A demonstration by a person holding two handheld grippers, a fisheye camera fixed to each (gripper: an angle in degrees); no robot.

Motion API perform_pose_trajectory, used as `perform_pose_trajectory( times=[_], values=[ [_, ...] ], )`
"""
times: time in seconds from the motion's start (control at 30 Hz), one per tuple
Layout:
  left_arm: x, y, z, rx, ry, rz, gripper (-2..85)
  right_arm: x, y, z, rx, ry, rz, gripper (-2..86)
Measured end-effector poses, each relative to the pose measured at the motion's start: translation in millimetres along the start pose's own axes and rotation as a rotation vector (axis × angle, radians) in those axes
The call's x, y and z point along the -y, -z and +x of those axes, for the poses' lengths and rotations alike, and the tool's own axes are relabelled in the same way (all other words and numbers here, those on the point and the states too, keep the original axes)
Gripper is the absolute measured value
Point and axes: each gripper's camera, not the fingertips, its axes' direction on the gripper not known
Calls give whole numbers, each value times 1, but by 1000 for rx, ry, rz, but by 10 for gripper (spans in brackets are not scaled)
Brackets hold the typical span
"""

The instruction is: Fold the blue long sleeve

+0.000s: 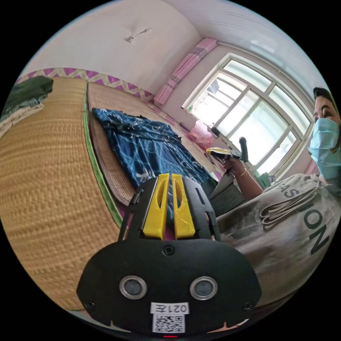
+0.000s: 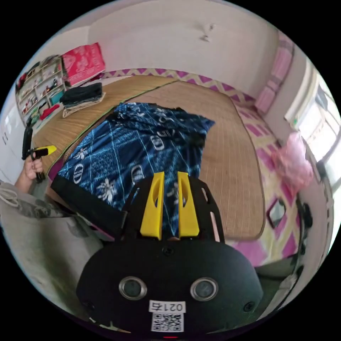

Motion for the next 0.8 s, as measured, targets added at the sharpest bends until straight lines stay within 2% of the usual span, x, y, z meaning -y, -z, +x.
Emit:
perform_pose_trajectory(
  times=[0.1,0.27,0.4,0.57,0.67,0.73,0.8],
  values=[
    [-33,-21,13,-10,81,-41,70,-85,-14,43,82,-187,-63,73],
    [-85,-21,27,128,198,-14,81,-199,-50,91,329,-459,-53,82],
    [-108,-26,23,122,274,-44,100,-239,-74,117,395,-556,-31,93],
    [-111,-51,15,92,291,-93,99,-277,-129,148,732,-633,-27,66],
    [-104,-71,11,95,285,-129,67,-291,-142,143,649,-579,-35,25],
    [-102,-86,5,115,308,-162,12,-300,-145,140,617,-560,-30,14],
    [-105,-96,-2,66,320,-184,-2,-311,-148,142,629,-561,-16,6]
  ],
)
